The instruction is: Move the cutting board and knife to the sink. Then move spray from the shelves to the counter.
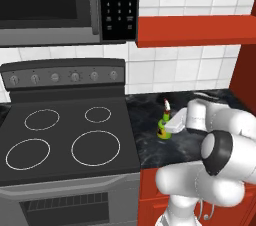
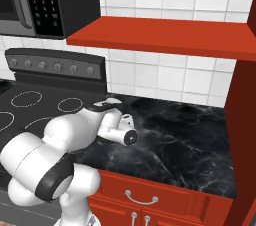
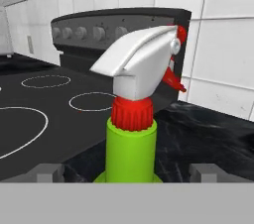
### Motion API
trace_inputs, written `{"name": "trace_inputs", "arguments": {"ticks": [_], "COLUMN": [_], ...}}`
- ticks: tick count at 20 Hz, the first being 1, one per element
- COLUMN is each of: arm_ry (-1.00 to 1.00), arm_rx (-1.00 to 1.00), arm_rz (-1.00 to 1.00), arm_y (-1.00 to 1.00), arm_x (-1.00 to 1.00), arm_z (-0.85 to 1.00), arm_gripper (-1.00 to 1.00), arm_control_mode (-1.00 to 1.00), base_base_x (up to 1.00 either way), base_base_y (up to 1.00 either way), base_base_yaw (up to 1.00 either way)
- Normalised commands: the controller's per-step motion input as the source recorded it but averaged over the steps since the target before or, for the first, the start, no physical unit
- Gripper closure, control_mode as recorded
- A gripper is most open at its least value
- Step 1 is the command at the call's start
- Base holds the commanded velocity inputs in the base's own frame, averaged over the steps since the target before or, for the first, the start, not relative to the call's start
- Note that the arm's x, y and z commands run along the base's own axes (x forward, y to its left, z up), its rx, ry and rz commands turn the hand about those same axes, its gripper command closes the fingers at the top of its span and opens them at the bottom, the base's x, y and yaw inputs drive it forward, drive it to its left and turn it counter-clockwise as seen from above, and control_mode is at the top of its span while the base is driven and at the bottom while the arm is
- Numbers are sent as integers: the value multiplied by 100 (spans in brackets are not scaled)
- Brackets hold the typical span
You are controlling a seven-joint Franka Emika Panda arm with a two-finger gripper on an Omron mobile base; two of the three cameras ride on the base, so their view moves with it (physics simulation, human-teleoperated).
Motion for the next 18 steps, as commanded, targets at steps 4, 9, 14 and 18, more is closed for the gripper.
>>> {"name": "trace_inputs", "arguments": {"ticks": [4,9,14,18], "arm_ry": [0,0,0,3], "arm_rx": [0,0,0,0], "arm_rz": [-7,-7,-8,-7], "arm_y": [-3,-7,-8,-4], "arm_x": [-14,-22,-24,-24], "arm_z": [8,14,19,28], "arm_gripper": [-100,-100,-100,-100], "arm_control_mode": [-100,-100,-100,-100], "base_base_x": [0,0,0,0], "base_base_y": [0,0,0,0], "base_base_yaw": [0,0,0,0]}}
